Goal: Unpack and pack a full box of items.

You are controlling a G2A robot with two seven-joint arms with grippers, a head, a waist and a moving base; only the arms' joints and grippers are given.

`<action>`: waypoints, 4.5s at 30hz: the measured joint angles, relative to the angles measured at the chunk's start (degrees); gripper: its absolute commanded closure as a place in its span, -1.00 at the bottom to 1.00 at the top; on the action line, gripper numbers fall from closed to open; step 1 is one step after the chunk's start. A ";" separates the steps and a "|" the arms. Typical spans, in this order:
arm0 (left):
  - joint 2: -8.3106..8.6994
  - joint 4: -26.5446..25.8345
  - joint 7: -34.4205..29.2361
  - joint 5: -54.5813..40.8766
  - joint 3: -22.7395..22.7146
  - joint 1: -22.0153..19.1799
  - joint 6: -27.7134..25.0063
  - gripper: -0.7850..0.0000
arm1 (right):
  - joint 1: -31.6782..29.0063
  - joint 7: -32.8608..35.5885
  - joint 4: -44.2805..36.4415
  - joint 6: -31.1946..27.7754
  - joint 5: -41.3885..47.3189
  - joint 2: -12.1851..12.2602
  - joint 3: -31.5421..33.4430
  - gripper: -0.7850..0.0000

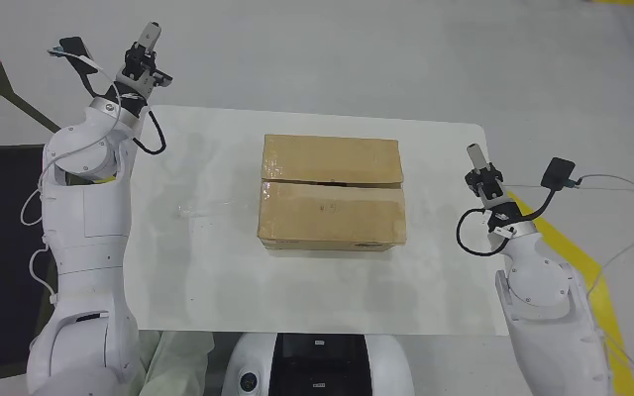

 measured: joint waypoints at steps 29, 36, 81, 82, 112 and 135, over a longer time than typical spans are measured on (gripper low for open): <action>0.00 0.00 0.00 0.00 0.00 0.00 0.00 -1.00 | 1.82 17.96 2.97 -7.72 14.57 0.10 -2.22 -1.00; 0.00 0.00 0.00 0.00 0.00 0.00 0.00 -1.00 | 2.98 22.57 4.89 -9.24 14.44 0.31 -3.56 -1.00; 0.00 0.00 0.00 0.00 0.00 0.00 0.00 -1.00 | 2.99 35.23 3.02 -11.48 26.70 1.46 -3.30 -1.00; 0.00 0.00 0.00 0.00 0.00 0.00 0.00 -1.00 | 2.80 36.10 2.63 -11.62 27.13 1.56 -3.04 -1.00; 0.00 0.00 0.00 0.00 0.00 0.00 0.00 -1.00 | 1.30 60.50 -3.11 -15.26 34.60 3.62 -4.80 -1.00; 0.00 0.00 0.00 0.00 0.00 0.00 0.00 -1.00 | 4.80 69.60 -1.85 -18.60 25.26 4.66 -15.64 -1.00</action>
